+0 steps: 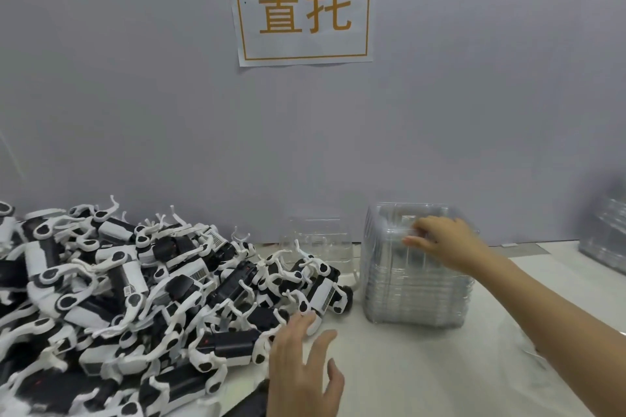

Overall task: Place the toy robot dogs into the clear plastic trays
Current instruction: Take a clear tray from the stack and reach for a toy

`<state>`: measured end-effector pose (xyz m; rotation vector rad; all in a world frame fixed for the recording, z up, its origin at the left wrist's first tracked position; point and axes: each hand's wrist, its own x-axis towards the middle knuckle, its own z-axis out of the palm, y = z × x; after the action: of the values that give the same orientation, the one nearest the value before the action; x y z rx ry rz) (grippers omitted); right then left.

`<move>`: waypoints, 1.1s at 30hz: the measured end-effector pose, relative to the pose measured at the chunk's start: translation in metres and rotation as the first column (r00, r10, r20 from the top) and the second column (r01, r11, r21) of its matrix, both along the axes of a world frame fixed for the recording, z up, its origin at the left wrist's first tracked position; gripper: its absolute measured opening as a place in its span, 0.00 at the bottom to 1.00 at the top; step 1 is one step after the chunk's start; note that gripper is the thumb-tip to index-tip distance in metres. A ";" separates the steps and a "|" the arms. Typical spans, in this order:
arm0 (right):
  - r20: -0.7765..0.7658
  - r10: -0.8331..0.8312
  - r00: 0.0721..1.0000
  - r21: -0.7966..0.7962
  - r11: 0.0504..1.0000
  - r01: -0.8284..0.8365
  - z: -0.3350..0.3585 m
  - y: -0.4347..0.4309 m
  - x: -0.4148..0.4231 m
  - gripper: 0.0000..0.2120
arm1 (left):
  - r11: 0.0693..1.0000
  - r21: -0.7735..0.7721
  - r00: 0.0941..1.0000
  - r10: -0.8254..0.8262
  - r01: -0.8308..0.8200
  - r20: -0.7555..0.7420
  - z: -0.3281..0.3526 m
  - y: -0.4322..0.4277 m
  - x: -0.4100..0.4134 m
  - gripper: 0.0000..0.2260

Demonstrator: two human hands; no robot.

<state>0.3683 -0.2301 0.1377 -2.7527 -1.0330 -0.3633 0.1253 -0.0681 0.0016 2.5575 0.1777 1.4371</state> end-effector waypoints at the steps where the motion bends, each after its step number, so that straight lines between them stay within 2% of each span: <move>1: -0.013 0.011 1.000 0.033 0.999 -0.011 -0.001 -0.001 0.002 0.16 | 1.000 0.010 0.996 0.006 -0.005 -0.091 0.004 -0.003 0.009 0.13; 3: -0.040 0.037 0.999 0.095 0.995 -0.033 -0.003 -0.004 0.007 0.17 | 0.999 -0.020 0.965 0.044 -0.051 -0.258 0.013 -0.008 0.029 0.14; 5: -0.060 0.064 0.996 0.153 0.987 -0.055 -0.003 -0.006 0.010 0.18 | 1.000 -0.009 0.893 -0.002 -0.003 -0.450 0.021 -0.020 0.048 0.22; 7: -0.056 0.084 0.995 0.182 0.981 -0.072 -0.004 -0.007 0.012 0.17 | 0.988 0.132 0.842 0.003 0.081 -0.540 0.033 -0.035 0.066 0.28; 10: 0.000 0.105 0.994 0.190 0.976 -0.103 -0.006 -0.008 0.015 0.18 | 0.960 0.216 0.788 -0.007 0.177 -0.615 0.046 -0.049 0.095 0.34; 12: 0.020 0.119 0.993 0.211 0.970 -0.121 -0.005 -0.008 0.016 0.19 | 0.952 0.266 0.784 0.050 0.150 -0.619 0.049 -0.056 0.101 0.37; 14: 0.036 0.124 0.992 0.217 0.968 -0.129 -0.005 -0.008 0.016 0.19 | 0.968 0.214 0.774 0.033 0.133 -0.632 0.043 -0.061 0.101 0.40; 16: 0.073 0.132 0.989 0.192 0.971 -0.144 -0.005 -0.006 0.015 0.19 | 0.975 0.184 0.816 0.008 0.121 -0.578 0.034 -0.059 0.104 0.42; 20: 0.100 0.159 0.982 0.212 0.961 -0.177 -0.003 -0.004 0.014 0.19 | 0.980 0.197 0.879 0.057 0.043 -0.474 0.026 -0.061 0.114 0.42; 26: 0.085 0.133 0.987 0.278 0.949 -0.152 0.000 -0.005 0.014 0.17 | 0.981 0.189 0.829 0.077 0.035 -0.553 0.019 -0.064 0.113 0.44; 30: 0.041 0.132 0.990 0.401 0.906 -0.137 0.022 -0.010 0.013 0.16 | 0.987 0.163 0.815 0.082 0.016 -0.574 0.022 -0.066 0.112 0.45; 33: 0.143 0.129 0.981 0.582 0.791 -0.189 0.058 -0.021 -0.001 0.21 | 0.989 0.131 0.765 0.038 0.062 -0.643 0.031 -0.062 0.107 0.44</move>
<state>0.3677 -0.2515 0.1952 -2.0857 -0.9565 -0.6690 0.2324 -0.1303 0.0321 3.0673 0.1563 0.5064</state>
